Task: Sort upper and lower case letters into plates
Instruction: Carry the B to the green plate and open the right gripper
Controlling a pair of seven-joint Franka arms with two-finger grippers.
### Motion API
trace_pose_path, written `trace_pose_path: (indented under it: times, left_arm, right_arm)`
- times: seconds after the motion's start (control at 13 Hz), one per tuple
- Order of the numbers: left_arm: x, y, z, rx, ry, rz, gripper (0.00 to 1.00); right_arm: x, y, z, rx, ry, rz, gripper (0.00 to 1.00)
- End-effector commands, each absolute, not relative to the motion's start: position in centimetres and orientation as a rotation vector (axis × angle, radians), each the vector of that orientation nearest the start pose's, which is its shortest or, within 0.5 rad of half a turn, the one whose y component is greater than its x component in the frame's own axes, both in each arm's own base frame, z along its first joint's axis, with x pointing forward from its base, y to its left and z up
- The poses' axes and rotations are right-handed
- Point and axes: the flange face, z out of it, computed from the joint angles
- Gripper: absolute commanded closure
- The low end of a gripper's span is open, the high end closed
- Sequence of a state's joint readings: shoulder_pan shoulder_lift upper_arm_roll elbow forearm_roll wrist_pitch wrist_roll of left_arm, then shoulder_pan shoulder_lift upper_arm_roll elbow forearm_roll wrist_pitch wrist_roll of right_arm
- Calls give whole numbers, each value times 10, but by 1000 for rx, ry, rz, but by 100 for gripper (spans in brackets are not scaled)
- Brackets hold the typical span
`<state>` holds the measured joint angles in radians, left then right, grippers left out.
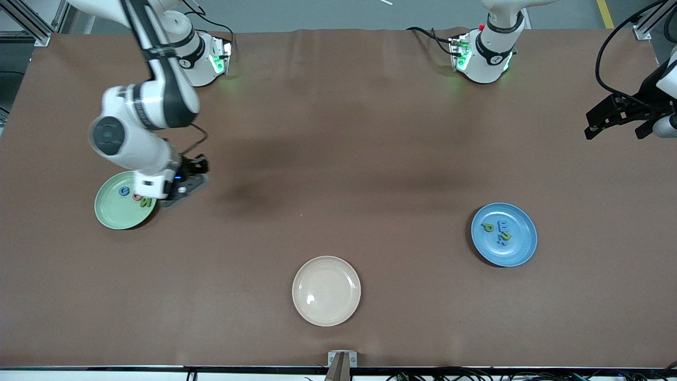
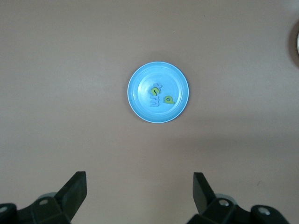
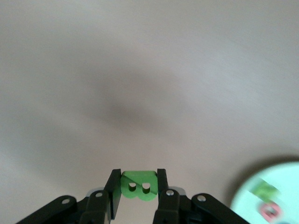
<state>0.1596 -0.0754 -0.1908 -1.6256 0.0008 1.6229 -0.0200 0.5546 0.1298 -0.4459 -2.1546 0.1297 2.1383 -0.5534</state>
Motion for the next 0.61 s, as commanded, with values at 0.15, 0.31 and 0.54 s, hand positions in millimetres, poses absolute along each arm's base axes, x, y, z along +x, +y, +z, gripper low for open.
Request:
trace_pose_path:
  times: [0.15, 0.31, 0.54]
  left_arm:
    - [536, -19, 641, -3119, 43, -116, 0]
    - [537, -18, 641, -3120, 41, -116, 0]
    - [540, -19, 639, -3120, 43, -123, 0]
  right_arm:
    - [539, -65, 317, -2971, -876, 140, 84]
    - [541, -107, 296, -3005, -889, 117, 84]
    - [546, -154, 262, -3072, -845, 103, 84]
